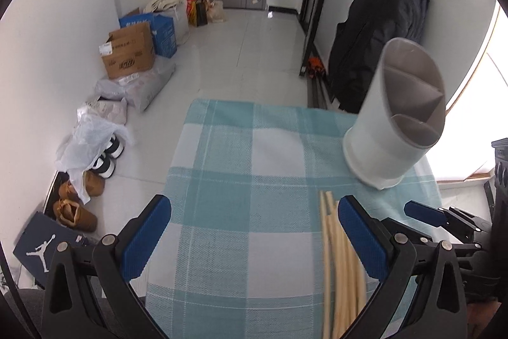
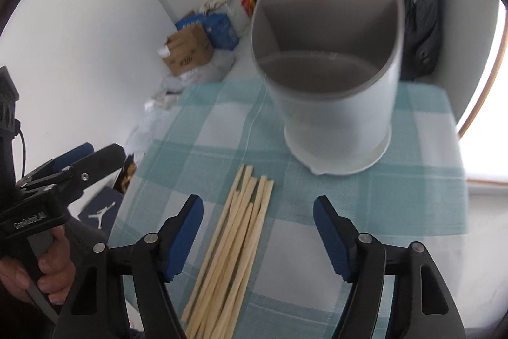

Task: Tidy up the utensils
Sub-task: 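Lower the right tool onto the chopsticks and close on one chopstick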

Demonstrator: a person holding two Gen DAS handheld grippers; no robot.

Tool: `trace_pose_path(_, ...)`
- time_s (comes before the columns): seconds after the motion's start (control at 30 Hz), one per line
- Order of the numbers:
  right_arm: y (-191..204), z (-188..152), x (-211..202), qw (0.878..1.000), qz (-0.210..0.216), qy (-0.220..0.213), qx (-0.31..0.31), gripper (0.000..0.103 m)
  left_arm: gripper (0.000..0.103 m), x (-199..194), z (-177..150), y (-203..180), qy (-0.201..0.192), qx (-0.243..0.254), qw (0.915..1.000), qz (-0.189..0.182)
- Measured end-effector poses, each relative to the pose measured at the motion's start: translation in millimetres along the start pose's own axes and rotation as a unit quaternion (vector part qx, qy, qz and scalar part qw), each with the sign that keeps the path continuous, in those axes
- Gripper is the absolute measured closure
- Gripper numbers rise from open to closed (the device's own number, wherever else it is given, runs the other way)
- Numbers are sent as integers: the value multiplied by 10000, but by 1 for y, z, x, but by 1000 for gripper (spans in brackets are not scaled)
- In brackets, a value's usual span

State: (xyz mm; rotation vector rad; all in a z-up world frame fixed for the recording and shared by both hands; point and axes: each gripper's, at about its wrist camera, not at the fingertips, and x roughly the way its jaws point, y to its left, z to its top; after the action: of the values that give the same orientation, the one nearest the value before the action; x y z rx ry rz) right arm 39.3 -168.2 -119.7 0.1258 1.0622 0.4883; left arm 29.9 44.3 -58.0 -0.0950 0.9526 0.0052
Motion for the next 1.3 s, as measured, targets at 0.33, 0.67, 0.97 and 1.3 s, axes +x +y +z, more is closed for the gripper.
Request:
trace_pose_path(0.33,-10,9,40,9973,-119,678,240,66,1,14,-4,23,396,-209,9990,50)
trace_pose_path(0.67,-4,15,52,9959,-460,769,132,90,1,19,-9,30,432,-105,9990,74)
trace_pose_path(0.97,-16,18,28,9979,100,315,555,99,1,22,-11,24,425,59,9990,97)
trace_pose_path(1.3,-28,21,-30,9934,543,-646,773,99,1,39,-12,-3,899,181,9955,-223)
